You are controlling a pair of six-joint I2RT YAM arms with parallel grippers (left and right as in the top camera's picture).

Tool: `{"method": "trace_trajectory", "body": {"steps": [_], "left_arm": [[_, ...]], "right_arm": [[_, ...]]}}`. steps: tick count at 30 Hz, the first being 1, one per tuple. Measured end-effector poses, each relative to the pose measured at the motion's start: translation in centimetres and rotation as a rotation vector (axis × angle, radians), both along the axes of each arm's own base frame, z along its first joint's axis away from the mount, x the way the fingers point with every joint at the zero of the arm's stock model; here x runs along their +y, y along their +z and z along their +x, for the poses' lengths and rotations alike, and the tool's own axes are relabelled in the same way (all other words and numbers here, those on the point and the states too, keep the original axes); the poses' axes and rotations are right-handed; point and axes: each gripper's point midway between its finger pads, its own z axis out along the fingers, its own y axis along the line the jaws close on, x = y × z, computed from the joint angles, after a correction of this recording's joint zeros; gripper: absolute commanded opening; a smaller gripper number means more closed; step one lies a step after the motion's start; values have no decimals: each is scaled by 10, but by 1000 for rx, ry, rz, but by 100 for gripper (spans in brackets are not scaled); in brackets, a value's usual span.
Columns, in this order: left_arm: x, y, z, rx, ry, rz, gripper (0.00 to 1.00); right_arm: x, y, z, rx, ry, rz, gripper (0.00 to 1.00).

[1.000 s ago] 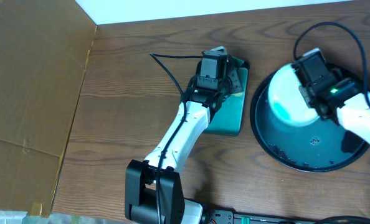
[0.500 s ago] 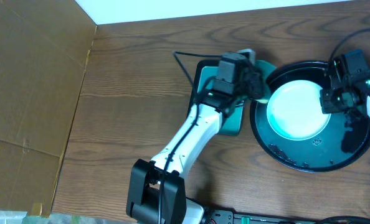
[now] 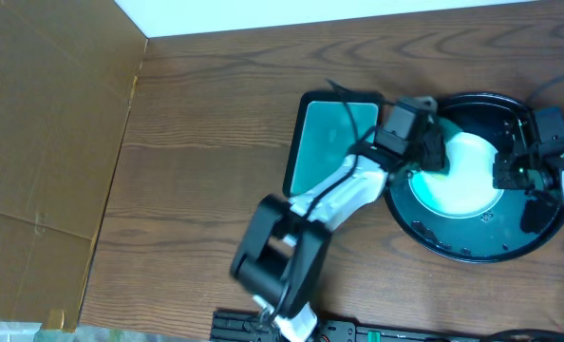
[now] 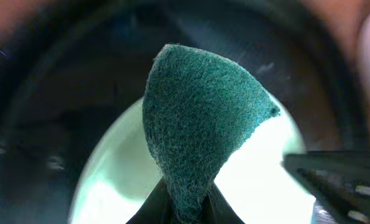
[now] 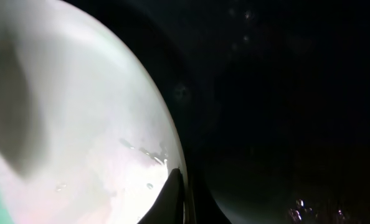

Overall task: Clean dirty plates on tray and stack at the side
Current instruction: 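Bring the wet sponge back over the plate with the left gripper, then scrub the plate again with the sponge while right gripper holds rim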

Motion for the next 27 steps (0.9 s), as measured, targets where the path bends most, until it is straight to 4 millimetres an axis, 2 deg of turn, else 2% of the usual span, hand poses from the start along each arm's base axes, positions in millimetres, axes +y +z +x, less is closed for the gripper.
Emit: {"method": "trace_trajectory", "body": {"steps": [3, 5, 18, 27], "left_arm": [[-3, -24, -4, 53, 13, 13, 7], [-2, -30, -5, 68, 24, 18, 7], [27, -31, 17, -84, 59, 224, 7], [28, -23, 37, -175, 78, 221, 7]], "right_arm": [[-1, 0, 0, 8, -23, 12, 1], [-1, 0, 0, 9, -28, 15, 1], [1, 0, -2, 19, -36, 32, 1], [3, 0, -3, 25, -38, 43, 1]]}}
